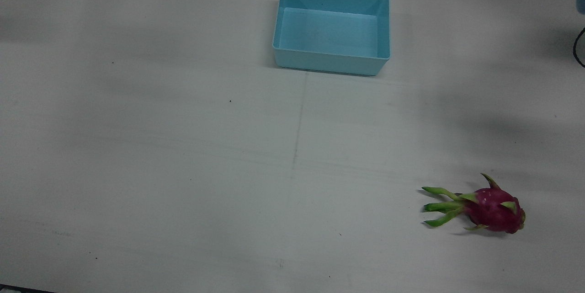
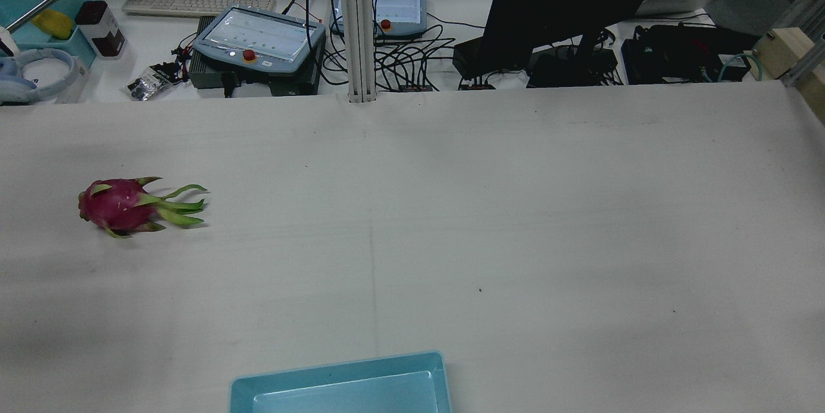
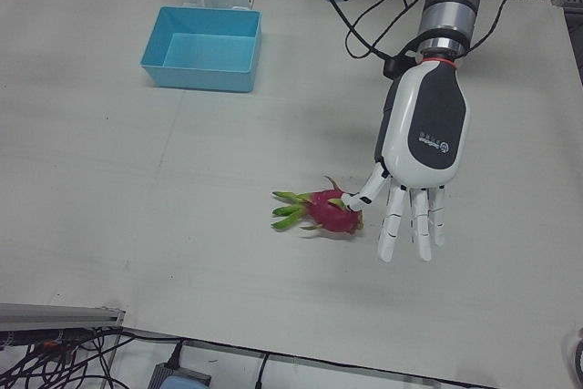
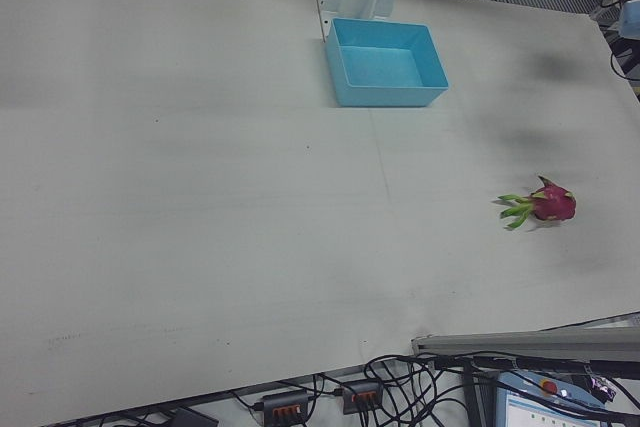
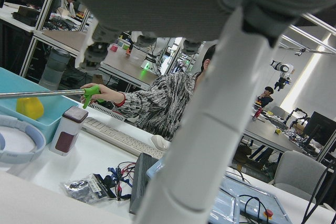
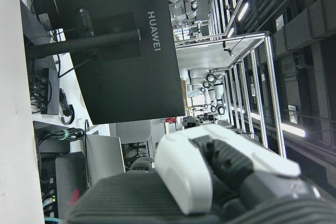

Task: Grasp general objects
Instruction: 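Move the left hand down over the pink dragon fruit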

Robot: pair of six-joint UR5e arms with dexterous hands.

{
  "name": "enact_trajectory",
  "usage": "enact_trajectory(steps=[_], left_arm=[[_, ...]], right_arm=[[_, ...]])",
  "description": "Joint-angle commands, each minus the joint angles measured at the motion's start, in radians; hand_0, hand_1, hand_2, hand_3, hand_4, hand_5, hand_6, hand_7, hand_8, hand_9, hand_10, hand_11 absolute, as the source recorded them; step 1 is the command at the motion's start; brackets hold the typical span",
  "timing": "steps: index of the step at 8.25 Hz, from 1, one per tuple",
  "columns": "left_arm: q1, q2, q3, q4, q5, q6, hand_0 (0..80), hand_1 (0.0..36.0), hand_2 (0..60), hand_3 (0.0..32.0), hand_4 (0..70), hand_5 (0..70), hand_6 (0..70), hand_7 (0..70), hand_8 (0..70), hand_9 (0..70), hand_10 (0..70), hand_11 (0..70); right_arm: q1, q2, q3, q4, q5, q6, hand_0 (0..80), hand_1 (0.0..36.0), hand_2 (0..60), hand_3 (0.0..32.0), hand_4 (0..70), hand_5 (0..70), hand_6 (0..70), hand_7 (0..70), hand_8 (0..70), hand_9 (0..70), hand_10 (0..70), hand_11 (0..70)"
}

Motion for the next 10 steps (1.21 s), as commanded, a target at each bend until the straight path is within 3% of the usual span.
enact_trajectory(steps=[1, 3, 4, 5, 10], left_arm=[[0.129, -0.063, -0.009, 0.087, -0.162, 0.121, 80.0, 36.0, 4.9, 32.0, 0.0, 55.2, 0.0, 6.5, 0.0, 0.0, 0.0, 0.0], [0.341, -0.052, 0.006, 0.081, -0.375, 0.125, 80.0, 36.0, 3.2, 32.0, 0.0, 57.7, 0.0, 6.4, 0.0, 0.0, 0.0, 0.0], [0.381, -0.055, 0.046, 0.068, -0.4, 0.125, 80.0, 36.0, 4.2, 32.0, 0.0, 53.7, 0.0, 4.9, 0.0, 0.0, 0.0, 0.1], [0.385, -0.058, 0.105, 0.03, -0.4, 0.123, 80.0, 36.0, 0.0, 32.0, 0.0, 52.7, 0.0, 4.4, 2.2, 0.0, 0.0, 0.0], [0.461, -0.063, 0.311, -0.083, -0.4, 0.125, 80.0, 34.6, 0.0, 32.0, 0.0, 57.1, 0.0, 3.9, 6.6, 0.0, 0.0, 0.0]], right_arm=[[0.0, 0.0, 0.001, 0.0, 0.0, 0.0, 0.0, 0.0, 0.0, 0.0, 0.0, 0.0, 0.0, 0.0, 0.0, 0.0, 0.0, 0.0], [0.0, 0.0, -0.001, 0.0, 0.0, 0.0, 0.0, 0.0, 0.0, 0.0, 0.0, 0.0, 0.0, 0.0, 0.0, 0.0, 0.0, 0.0], [0.0, 0.0, 0.001, 0.0, 0.0, 0.0, 0.0, 0.0, 0.0, 0.0, 0.0, 0.0, 0.0, 0.0, 0.0, 0.0, 0.0, 0.0], [0.0, 0.0, -0.001, 0.0, 0.0, 0.0, 0.0, 0.0, 0.0, 0.0, 0.0, 0.0, 0.0, 0.0, 0.0, 0.0, 0.0, 0.0], [0.0, 0.0, -0.001, 0.0, 0.0, 0.0, 0.0, 0.0, 0.0, 0.0, 0.0, 0.0, 0.0, 0.0, 0.0, 0.0, 0.0, 0.0]])
